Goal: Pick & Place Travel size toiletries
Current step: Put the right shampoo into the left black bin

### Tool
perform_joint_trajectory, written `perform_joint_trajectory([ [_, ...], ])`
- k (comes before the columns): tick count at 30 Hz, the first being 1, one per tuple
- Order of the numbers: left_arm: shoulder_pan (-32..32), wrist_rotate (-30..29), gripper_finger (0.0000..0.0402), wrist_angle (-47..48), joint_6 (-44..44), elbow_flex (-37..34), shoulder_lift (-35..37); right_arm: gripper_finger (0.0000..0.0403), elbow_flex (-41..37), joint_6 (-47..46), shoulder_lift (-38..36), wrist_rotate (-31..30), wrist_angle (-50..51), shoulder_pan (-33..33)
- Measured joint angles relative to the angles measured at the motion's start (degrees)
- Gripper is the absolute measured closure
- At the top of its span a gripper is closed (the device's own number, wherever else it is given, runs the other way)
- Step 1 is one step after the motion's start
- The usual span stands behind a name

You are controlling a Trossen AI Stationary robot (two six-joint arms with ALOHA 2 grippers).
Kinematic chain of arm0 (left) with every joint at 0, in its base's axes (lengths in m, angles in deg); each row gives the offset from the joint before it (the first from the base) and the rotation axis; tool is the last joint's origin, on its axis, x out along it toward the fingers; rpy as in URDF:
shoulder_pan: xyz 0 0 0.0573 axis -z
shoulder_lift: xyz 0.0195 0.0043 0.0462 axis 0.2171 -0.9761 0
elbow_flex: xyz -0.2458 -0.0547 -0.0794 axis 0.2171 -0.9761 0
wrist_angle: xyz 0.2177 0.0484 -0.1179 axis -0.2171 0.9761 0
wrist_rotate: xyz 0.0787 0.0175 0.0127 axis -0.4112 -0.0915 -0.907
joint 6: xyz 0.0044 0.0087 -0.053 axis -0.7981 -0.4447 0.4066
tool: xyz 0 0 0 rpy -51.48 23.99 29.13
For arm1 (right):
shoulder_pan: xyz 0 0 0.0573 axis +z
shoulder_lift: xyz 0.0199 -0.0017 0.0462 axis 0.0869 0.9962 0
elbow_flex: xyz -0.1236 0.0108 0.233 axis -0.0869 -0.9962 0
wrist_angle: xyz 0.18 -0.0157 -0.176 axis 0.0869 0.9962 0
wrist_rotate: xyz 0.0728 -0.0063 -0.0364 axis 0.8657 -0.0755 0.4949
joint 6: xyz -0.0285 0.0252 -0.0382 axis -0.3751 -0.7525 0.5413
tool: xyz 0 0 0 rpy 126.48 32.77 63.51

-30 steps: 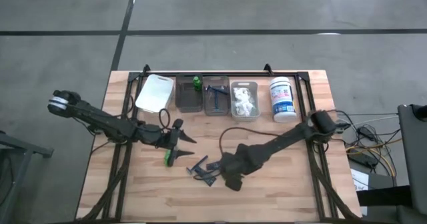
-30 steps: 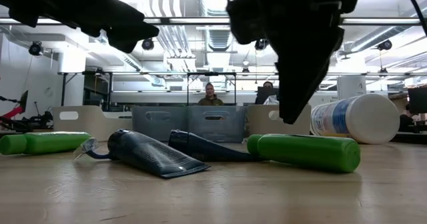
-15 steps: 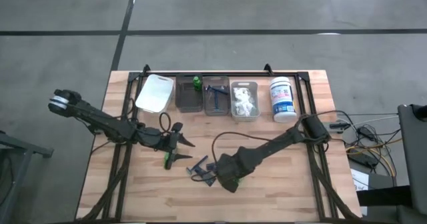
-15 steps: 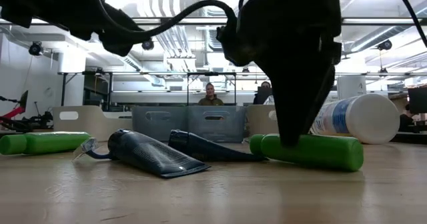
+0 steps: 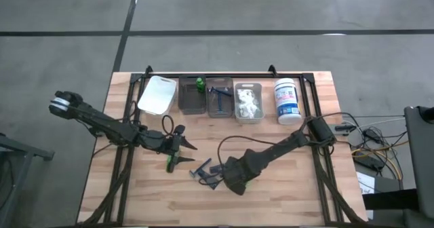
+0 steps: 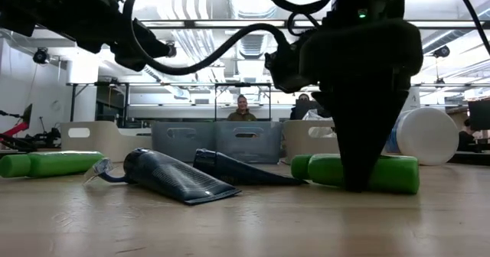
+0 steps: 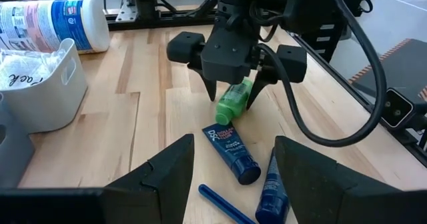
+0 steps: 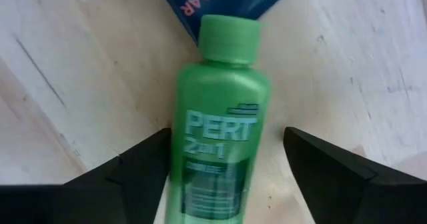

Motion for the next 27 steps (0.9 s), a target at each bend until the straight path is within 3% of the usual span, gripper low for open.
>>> perform_joint_trajectory([
  [13,-0.07,-2.3,0.0188,0.13,-5.23,0.0,0.0,0.0259,1.01,14.71,-1.08,0.34,0.86,-0.12],
  [21,-0.33,-4.22,0.0188,-0.11,-9.57,0.0,0.0,0.0249,1.07,20.91,-3.48,-0.44,0.55,-2.08],
  [27,-0.33,-4.11,0.0188,-0.04,-11.19,0.0,0.02,0.0249,1.05,25.03,-6.1,-4.89,0.44,-3.64],
])
